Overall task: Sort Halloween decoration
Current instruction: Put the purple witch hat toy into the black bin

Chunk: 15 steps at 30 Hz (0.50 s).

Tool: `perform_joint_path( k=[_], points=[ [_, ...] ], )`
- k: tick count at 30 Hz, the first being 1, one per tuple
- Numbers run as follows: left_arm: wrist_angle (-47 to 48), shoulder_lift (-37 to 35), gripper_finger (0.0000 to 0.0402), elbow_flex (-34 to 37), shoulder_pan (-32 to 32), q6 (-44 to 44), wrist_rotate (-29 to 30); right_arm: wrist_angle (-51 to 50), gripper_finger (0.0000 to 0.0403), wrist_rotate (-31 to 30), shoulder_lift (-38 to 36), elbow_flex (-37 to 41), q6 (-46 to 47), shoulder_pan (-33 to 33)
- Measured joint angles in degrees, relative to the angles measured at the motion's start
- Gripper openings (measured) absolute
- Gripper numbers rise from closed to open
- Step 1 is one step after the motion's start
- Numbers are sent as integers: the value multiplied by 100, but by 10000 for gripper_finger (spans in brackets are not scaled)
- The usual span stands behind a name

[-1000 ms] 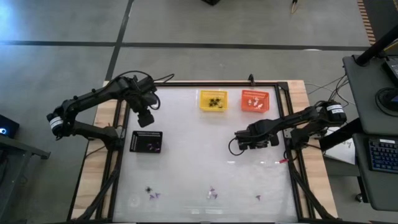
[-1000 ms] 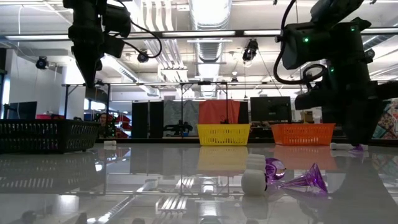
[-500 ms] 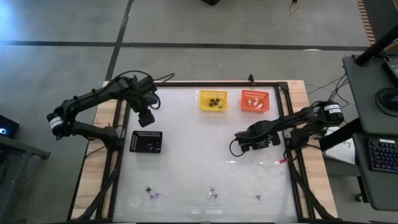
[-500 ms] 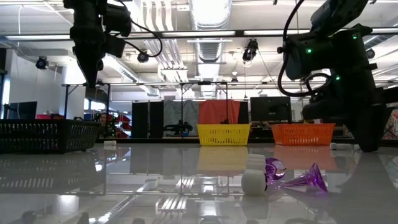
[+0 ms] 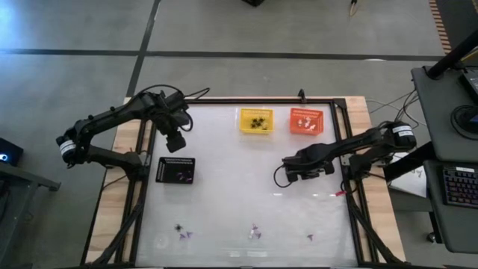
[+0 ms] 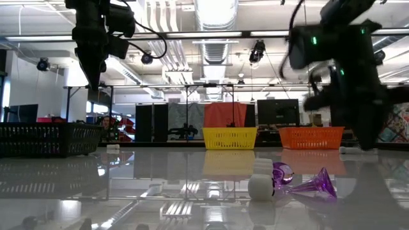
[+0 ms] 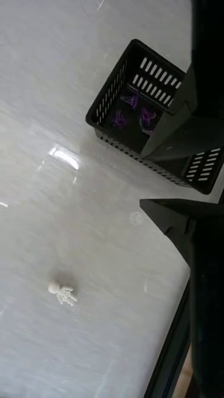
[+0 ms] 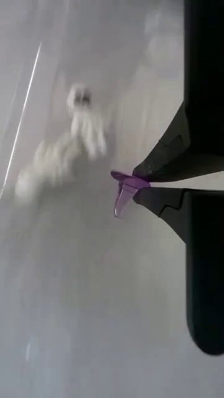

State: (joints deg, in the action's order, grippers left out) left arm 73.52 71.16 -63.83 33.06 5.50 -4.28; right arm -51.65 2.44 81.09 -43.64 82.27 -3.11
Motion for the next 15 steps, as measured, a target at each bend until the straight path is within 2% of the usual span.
perform_joint_path(
  k=[9,15],
  points=[
    [-3,0,91,0,0,22,1,50,9,-642,-304,-664,-241,43],
    [-36,0,91,0,0,22,1,723,9,-1088,-263,-1019,-911,392]
  ],
)
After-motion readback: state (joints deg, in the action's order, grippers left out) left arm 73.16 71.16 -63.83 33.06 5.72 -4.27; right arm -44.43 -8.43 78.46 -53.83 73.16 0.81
